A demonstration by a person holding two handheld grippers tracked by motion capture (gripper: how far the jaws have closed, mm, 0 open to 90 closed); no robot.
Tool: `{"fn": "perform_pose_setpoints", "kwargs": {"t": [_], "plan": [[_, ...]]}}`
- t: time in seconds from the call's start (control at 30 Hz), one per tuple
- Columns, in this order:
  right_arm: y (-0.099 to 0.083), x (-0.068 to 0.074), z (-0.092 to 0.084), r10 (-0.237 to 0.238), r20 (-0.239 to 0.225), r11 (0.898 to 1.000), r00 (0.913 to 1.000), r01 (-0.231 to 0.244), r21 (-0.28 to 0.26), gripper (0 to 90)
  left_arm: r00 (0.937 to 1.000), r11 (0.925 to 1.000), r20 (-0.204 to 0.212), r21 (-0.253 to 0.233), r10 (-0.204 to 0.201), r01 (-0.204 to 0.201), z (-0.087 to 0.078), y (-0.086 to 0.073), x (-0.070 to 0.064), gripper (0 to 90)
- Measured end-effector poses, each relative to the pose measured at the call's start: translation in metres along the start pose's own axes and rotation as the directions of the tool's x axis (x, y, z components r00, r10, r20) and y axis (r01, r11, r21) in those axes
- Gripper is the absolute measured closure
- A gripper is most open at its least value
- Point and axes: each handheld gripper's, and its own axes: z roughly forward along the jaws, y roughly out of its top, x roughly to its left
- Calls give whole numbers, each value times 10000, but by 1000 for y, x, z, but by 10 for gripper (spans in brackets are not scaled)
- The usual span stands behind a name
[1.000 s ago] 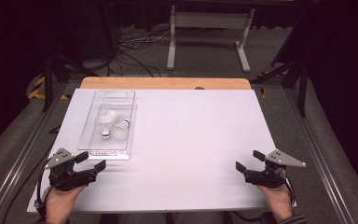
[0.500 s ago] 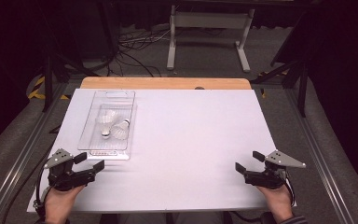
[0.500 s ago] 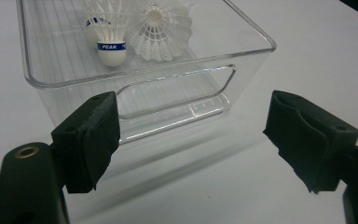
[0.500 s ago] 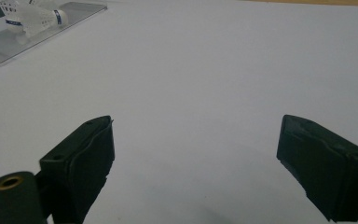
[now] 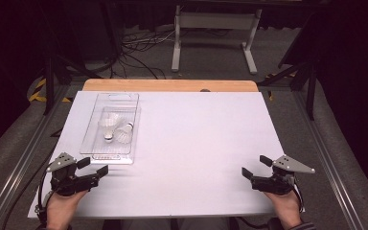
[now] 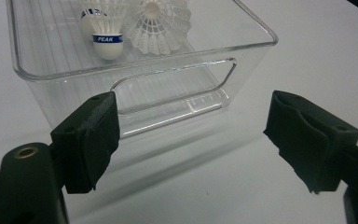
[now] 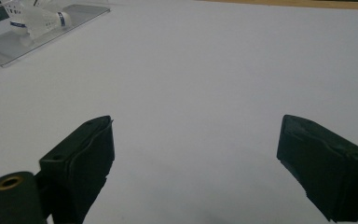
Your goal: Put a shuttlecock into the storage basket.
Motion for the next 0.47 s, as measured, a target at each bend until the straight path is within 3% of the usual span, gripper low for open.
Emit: {"fn": "perform_pose_setpoints", "kwargs": {"t": [0.47], "plan": [[0,0,0,-12,-43,10000,10000,12,19,115,10000,9999,-6,100,90,-90,1,0,-2,185]]}}
